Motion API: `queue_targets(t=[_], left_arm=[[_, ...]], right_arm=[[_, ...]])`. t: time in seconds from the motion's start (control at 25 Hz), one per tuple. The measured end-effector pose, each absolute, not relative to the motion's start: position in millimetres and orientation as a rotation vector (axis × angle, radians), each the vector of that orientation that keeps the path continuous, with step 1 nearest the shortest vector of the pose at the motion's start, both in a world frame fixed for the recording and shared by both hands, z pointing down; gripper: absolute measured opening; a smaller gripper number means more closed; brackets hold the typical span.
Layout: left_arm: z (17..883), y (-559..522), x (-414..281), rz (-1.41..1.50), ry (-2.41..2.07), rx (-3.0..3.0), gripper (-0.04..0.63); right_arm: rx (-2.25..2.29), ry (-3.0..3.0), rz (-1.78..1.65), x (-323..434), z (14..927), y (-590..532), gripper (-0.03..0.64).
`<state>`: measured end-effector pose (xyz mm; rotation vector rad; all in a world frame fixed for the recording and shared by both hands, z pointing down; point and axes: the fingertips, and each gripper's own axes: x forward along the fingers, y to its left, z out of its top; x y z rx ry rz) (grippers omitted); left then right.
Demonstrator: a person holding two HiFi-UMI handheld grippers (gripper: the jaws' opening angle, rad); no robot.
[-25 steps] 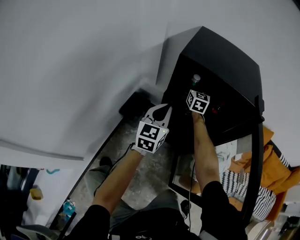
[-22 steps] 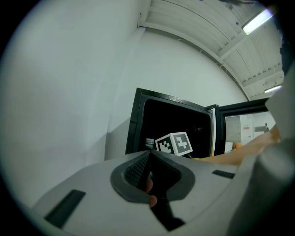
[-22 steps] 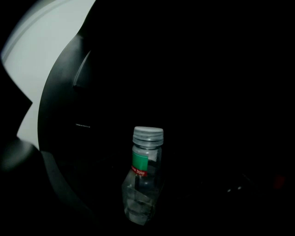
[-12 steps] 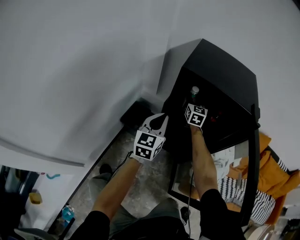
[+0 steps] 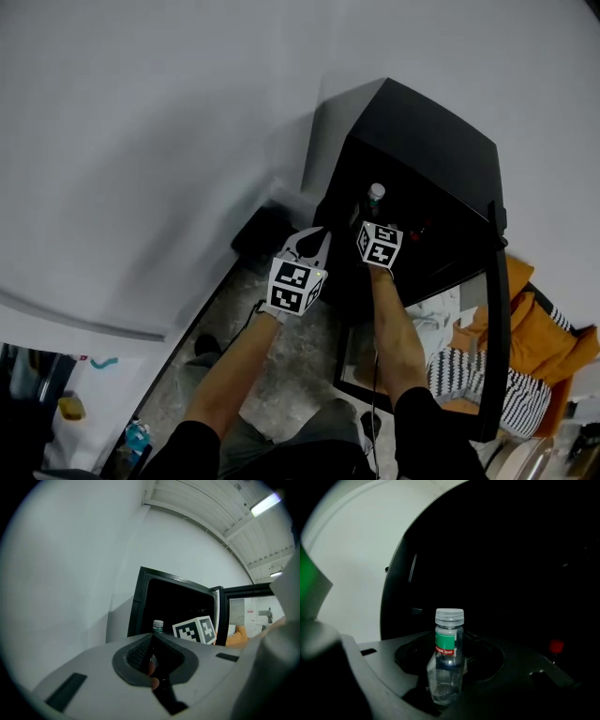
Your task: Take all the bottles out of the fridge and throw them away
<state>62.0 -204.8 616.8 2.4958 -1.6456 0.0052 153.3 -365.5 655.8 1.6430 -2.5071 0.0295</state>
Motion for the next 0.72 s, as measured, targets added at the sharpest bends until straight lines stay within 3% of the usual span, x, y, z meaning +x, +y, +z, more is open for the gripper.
queue_targets(t=[0.32, 0.72], left_arm=[[607, -211, 64, 0.027, -1.592, 2.522, 0.006], [545, -219, 54, 0.179, -1.198, 2.711, 0.006]], right_arm=[[1.683, -2.519, 0.022, 161, 639, -344, 0.184], [1.906, -2.381, 0.04, 153, 575, -279, 0.184]])
